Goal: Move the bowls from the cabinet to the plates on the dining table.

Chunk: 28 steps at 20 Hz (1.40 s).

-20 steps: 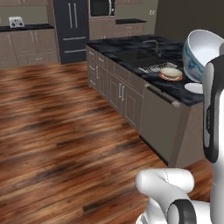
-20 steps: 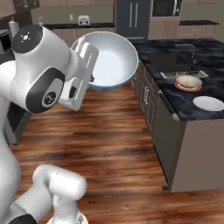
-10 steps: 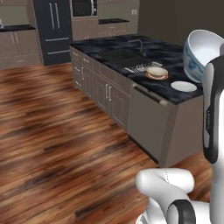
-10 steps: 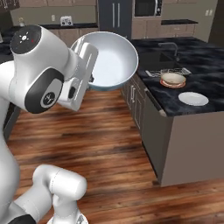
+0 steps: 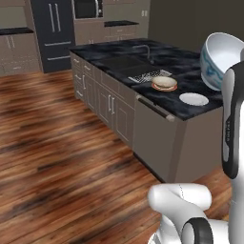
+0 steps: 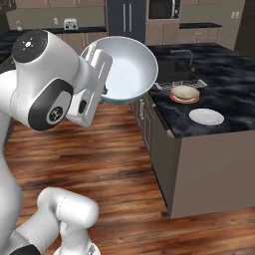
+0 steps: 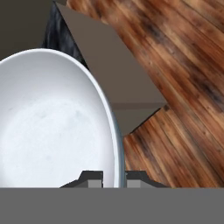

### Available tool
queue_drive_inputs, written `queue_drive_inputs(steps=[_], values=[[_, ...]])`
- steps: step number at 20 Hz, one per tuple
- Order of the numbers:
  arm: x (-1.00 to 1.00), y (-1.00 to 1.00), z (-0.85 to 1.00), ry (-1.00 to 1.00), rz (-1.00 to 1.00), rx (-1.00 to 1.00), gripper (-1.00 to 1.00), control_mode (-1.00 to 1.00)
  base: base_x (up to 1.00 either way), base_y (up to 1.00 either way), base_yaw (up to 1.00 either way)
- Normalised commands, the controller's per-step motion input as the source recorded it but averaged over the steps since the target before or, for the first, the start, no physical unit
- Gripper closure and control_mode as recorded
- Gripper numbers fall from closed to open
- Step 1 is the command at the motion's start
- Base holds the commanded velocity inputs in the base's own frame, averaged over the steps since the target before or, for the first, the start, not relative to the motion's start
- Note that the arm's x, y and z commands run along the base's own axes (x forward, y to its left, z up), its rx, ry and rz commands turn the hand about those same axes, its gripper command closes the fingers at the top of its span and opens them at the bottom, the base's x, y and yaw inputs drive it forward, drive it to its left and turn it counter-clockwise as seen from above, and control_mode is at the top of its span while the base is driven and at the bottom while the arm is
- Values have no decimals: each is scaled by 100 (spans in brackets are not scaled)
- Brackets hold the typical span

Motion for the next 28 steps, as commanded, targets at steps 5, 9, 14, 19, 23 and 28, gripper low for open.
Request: queue_drive_inputs(steps=[5,9,14,19,23,28], values=[[0,0,0,0,0,0,100,100,53,-30,4],[0,0,0,0,0,0,100,100,56,-19,7],[0,0,0,0,0,0,100,100,58,-28,3],[0,0,0,0,0,0,100,100,50,-38,-1],[0,0,0,0,0,0,100,100,34,-35,-6],[0,0,0,0,0,0,100,100,42,-32,-4]])
